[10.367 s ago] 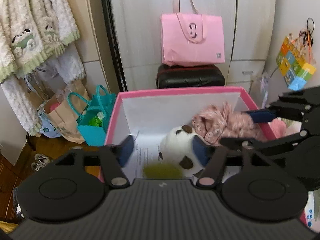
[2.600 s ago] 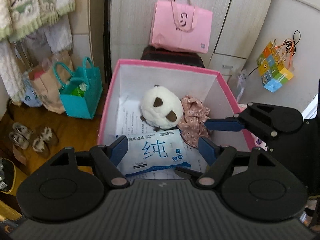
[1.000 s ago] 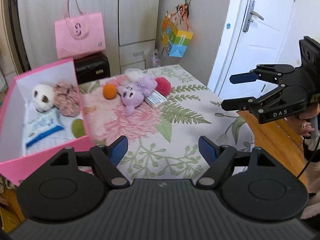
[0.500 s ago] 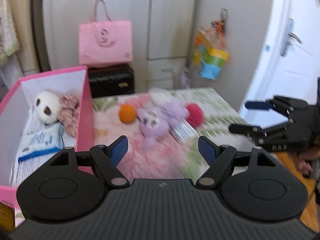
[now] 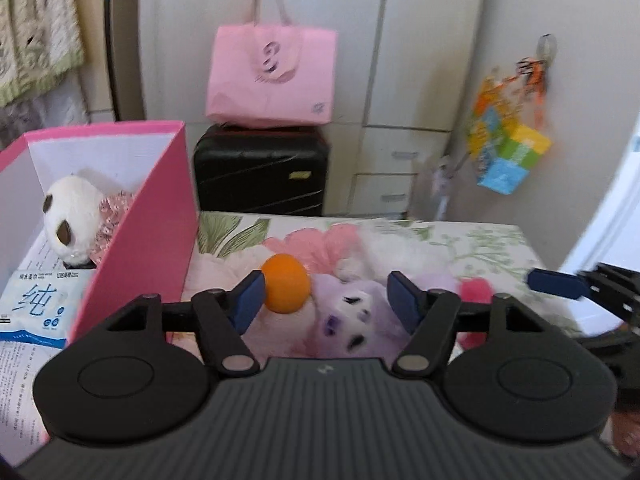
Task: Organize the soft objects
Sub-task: 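Grasp the orange ball with the left gripper while the right gripper grasps the pink pompom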
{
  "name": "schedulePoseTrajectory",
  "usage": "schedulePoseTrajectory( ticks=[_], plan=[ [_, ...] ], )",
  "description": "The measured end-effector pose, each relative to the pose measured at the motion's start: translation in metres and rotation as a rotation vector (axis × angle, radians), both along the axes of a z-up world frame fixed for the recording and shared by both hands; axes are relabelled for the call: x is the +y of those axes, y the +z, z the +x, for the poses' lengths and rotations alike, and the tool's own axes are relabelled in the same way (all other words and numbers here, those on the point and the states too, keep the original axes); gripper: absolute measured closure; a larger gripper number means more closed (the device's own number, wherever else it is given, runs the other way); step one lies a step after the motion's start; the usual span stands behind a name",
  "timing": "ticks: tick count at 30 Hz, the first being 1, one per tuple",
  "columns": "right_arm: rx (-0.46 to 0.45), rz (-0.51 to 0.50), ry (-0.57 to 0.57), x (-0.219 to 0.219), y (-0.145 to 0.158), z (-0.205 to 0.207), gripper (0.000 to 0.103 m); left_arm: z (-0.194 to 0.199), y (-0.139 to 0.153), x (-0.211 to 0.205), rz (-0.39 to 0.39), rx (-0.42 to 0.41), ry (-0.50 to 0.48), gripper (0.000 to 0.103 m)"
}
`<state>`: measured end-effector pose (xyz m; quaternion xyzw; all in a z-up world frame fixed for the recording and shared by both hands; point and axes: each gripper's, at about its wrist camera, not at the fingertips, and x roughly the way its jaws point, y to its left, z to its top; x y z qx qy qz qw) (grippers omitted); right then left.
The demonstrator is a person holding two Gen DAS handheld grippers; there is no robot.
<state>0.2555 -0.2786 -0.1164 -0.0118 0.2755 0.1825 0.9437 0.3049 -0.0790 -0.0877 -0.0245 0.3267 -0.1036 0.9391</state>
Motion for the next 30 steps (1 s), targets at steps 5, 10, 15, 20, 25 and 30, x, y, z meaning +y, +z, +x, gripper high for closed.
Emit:
schedulePoseTrajectory(
  ticks=[5, 10, 15, 20, 25, 30],
  plan=[
    [0.024, -0.008, 0.029, 0.0, -0.006, 0.012, 0.035, 0.028, -0.016, 0.001, -0.026, 0.018, 0.094, 0.046],
    [0.048, 0.001, 0.035, -0.001, -0.011, 0.021, 0.035, 0.036, -0.026, 0.001, -0.017, 0.016, 0.139, 0.046],
    [0.095, 0.014, 0.047, 0.002, -0.021, 0.029, 0.035, 0.04, -0.037, 0.003, -0.024, 0.026, 0.164, 0.048],
    [0.113, 0.059, 0.045, 0.0, -0.027, 0.033, 0.036, 0.044, -0.047, 0.004, -0.032, 0.038, 0.178, 0.054],
    [0.142, 0.125, 0.051, -0.005, -0.031, 0.035, 0.045, 0.043, -0.05, 0.004, -0.038, 0.036, 0.173, 0.066],
    [0.145, 0.149, 0.049, -0.005, -0.031, 0.032, 0.053, 0.039, -0.048, 0.005, -0.05, 0.015, 0.184, 0.067]
  ],
)
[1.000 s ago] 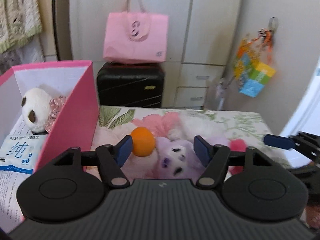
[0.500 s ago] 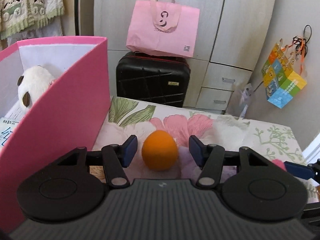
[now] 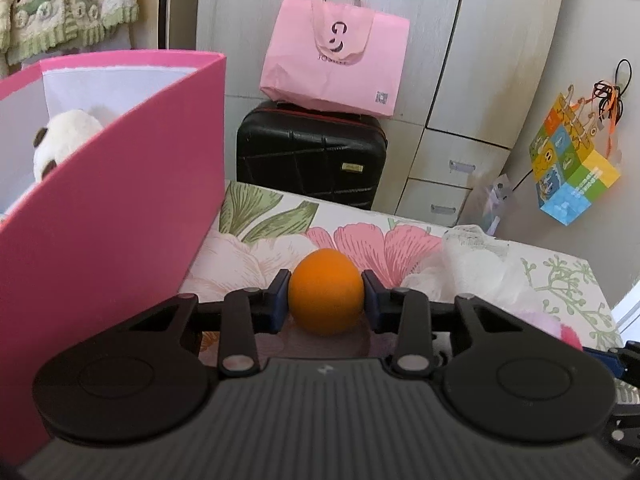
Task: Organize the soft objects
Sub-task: 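Grasp the orange ball with the left gripper while the right gripper grasps the pink pompom, then carry the orange ball and pink pompom with both grippers over the pink box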
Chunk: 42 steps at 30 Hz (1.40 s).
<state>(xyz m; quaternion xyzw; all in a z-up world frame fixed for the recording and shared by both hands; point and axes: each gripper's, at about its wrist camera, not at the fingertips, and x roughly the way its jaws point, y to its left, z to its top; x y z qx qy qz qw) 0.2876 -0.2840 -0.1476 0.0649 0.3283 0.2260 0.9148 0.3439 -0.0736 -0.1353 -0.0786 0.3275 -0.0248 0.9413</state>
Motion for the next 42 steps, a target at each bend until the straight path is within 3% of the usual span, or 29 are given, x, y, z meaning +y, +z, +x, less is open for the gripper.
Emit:
schedulePoseTrajectory(
  ticks=[6, 22, 42],
  plan=[
    [-0.011, -0.029, -0.028, 0.002, 0.006, -0.009, 0.053, -0.017, 0.011, 0.0, 0.0, -0.052, -0.015, 0.067],
    [-0.031, -0.057, -0.097, 0.001, 0.018, -0.054, 0.053, -0.077, 0.03, -0.002, -0.02, -0.096, -0.134, 0.067],
    [-0.135, -0.157, -0.142, 0.042, 0.05, -0.149, 0.054, -0.179, 0.045, 0.016, 0.007, -0.124, -0.274, 0.067]
  ],
)
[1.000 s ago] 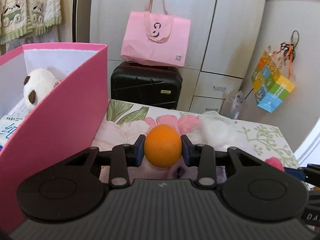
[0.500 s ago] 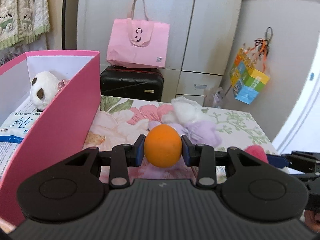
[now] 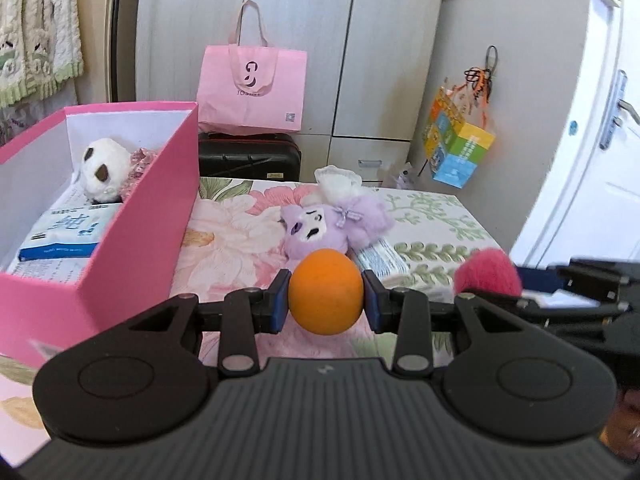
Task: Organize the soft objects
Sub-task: 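Carry the orange ball and pink pompom with both grippers over the pink box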
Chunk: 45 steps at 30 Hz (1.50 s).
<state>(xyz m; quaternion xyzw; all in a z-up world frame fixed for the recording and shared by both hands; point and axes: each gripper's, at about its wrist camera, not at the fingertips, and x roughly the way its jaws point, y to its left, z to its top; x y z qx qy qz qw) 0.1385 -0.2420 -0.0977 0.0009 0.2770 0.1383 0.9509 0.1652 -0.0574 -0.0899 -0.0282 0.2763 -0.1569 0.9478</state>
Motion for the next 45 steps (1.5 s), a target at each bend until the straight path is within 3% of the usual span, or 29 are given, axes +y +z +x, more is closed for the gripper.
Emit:
schedulePoseTrajectory(
  ticks=[4, 15, 25, 34, 40, 45],
  plan=[
    [-0.016, -0.012, -0.015, 0.008, 0.011, -0.018, 0.054, -0.016, -0.003, 0.008, 0.032, 0.013, -0.016, 0.067],
    [0.04, 0.023, 0.098, 0.039, 0.015, -0.053, 0.054, -0.053, -0.002, 0.034, 0.089, 0.039, -0.084, 0.067],
    [0.053, 0.027, 0.255, 0.081, 0.037, -0.075, 0.054, -0.074, 0.005, 0.068, 0.065, 0.097, -0.115, 0.067],
    [0.059, 0.057, 0.393, 0.119, 0.067, -0.082, 0.054, -0.092, 0.033, 0.108, 0.048, 0.124, -0.134, 0.067],
    [0.033, 0.071, 0.473, 0.147, 0.088, -0.077, 0.053, -0.097, 0.064, 0.14, 0.027, 0.091, -0.13, 0.067],
    [-0.029, 0.111, 0.461, 0.163, 0.094, -0.062, 0.053, -0.092, 0.08, 0.162, -0.01, -0.004, -0.042, 0.067]
  ],
)
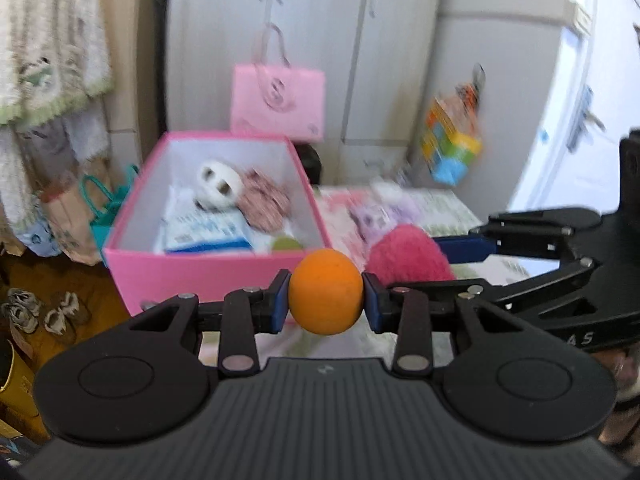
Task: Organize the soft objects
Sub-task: 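Carry the orange ball and pink pompom with both grippers over the pink box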
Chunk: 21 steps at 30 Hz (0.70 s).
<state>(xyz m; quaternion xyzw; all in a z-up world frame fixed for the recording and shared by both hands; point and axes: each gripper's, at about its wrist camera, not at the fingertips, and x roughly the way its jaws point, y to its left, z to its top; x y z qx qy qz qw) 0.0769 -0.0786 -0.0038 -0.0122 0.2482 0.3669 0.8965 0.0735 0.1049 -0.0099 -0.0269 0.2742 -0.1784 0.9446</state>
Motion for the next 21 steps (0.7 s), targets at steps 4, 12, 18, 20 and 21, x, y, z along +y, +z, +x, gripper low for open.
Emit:
schedulePoseTrajectory(
  ticks=[4, 12, 18, 20, 21],
  plan=[
    [-0.032, 0.029, -0.009, 0.013, 0.004, 0.025, 0.053, 0.02, 0.003, 0.01, -0.024, -0.044, 0.057, 0.067],
    [-0.004, 0.082, -0.015, 0.027, -0.002, 0.091, 0.053, 0.092, -0.003, 0.028, -0.068, -0.031, 0.111, 0.067],
    [0.086, 0.06, 0.009, 0.038, -0.016, 0.162, 0.05, 0.157, -0.023, 0.045, -0.098, 0.08, 0.145, 0.067],
    [0.146, 0.034, 0.005, 0.044, -0.025, 0.19, 0.05, 0.179, -0.03, 0.048, -0.056, 0.118, 0.181, 0.067],
    [0.165, 0.019, 0.006, 0.047, -0.029, 0.201, 0.05, 0.187, -0.033, 0.049, -0.037, 0.126, 0.207, 0.067]
  ],
)
